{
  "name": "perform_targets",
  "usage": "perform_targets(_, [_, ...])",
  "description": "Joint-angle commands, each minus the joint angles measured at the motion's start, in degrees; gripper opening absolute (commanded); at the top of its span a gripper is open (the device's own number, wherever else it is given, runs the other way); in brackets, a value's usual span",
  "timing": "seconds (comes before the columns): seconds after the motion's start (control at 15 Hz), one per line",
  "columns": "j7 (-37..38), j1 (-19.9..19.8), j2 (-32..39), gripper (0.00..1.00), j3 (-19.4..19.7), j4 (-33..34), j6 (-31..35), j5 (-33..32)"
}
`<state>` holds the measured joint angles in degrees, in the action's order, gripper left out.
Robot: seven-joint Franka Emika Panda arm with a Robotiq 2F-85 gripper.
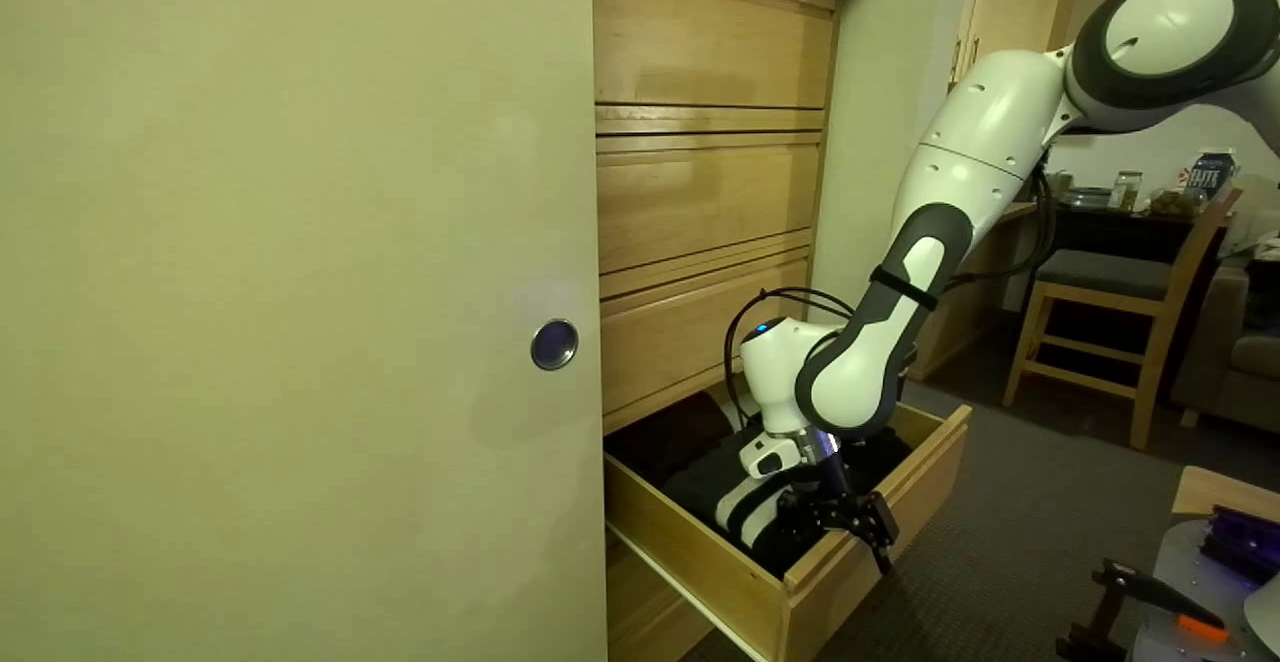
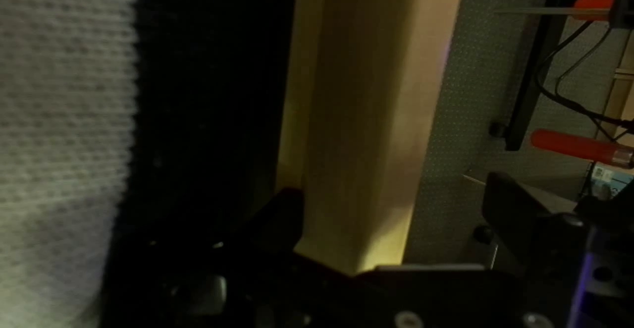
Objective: Open the fourth drawer
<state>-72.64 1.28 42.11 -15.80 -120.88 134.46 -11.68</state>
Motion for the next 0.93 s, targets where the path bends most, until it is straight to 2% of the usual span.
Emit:
perform_targets(0.0, [-0.4,0.6,0.0,1.00,0.5,0.1,-0.1,0.6])
perform_targets(0.33, [0.6,1.1,-1.5,1.00,1.9,-0.1,0.7,-0.4])
perform_targets(0.87, [1.8,1.8,-10.0,1.00,5.2,-1.1,0.1,-2.0])
